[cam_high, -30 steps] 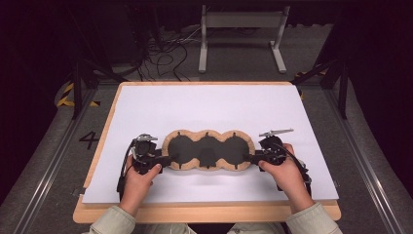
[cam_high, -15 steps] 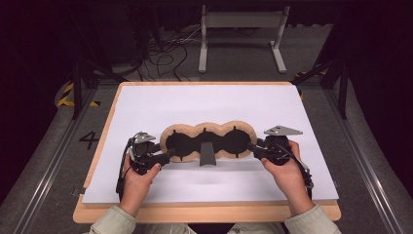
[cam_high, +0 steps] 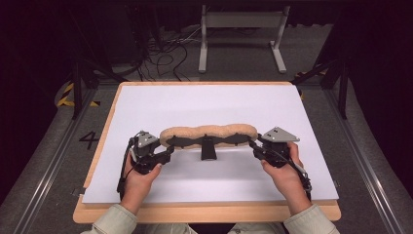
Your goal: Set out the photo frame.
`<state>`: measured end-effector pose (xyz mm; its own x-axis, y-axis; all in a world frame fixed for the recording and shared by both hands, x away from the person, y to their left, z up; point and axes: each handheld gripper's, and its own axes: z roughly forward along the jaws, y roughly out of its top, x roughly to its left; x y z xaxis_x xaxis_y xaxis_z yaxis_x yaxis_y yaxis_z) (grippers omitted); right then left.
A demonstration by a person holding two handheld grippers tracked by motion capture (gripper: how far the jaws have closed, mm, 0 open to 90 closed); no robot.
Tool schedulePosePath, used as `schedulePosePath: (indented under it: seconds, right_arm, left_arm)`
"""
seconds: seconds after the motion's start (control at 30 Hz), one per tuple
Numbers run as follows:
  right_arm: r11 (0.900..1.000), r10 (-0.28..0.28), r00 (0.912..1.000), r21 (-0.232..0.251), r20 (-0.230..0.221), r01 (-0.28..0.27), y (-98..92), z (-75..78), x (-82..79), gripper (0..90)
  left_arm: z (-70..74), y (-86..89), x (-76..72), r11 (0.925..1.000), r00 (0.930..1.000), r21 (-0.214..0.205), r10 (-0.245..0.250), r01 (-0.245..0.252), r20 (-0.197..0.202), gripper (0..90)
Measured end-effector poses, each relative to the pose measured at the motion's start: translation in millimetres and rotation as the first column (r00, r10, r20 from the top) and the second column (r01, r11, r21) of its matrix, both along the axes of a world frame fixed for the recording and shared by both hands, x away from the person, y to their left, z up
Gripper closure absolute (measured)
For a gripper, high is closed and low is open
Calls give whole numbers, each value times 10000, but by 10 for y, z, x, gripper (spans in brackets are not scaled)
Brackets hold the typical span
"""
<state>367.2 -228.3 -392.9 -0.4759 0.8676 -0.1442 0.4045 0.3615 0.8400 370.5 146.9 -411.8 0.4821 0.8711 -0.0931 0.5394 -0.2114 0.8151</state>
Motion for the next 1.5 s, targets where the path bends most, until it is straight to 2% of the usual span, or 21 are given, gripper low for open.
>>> schedulePosePath:
  seconds: [0.13,0.43,0.77,0.9,1.13,1.2,1.23,1.33,1.5]
  right_arm:
    - [9998,49,10000,-191,-81,-50,2,-84,29,640]
    - [9988,-84,9990,-478,-446,63,-6,-196,77,639]
    - [9990,-186,9976,-418,-660,159,-13,-250,120,635]
    - [9997,-232,9970,-128,-738,223,-33,-301,163,621]
    - [9998,-188,9969,38,-760,191,-45,-310,199,600]
    - [9999,-120,9967,81,-800,126,-48,-309,201,579]
    - [9999,-15,9963,122,-857,26,-52,-307,203,560]
    - [9999,127,9959,74,-895,-121,-56,-303,202,538]
    - [9992,364,9943,175,-998,-348,-70,-293,192,469]
  left_arm:
    - [-24,-16,14,9999,10000,134,8,-9,5,465]
    - [-118,-54,80,9992,9985,385,-116,137,-542,465]
    - [-141,-83,122,9986,9982,506,-108,137,-583,462]
    - [-147,-97,146,9983,9987,571,-103,132,-495,456]
    - [-157,-104,161,9983,9991,550,-154,176,-395,440]
    - [-158,-96,161,9986,9988,457,-249,269,-424,418]
    - [-158,-80,164,9991,9982,251,-324,337,-508,406]
    - [-160,-63,168,9991,9978,130,-399,407,-538,398]
    - [-160,-67,146,9983,9979,336,-467,482,-447,398]
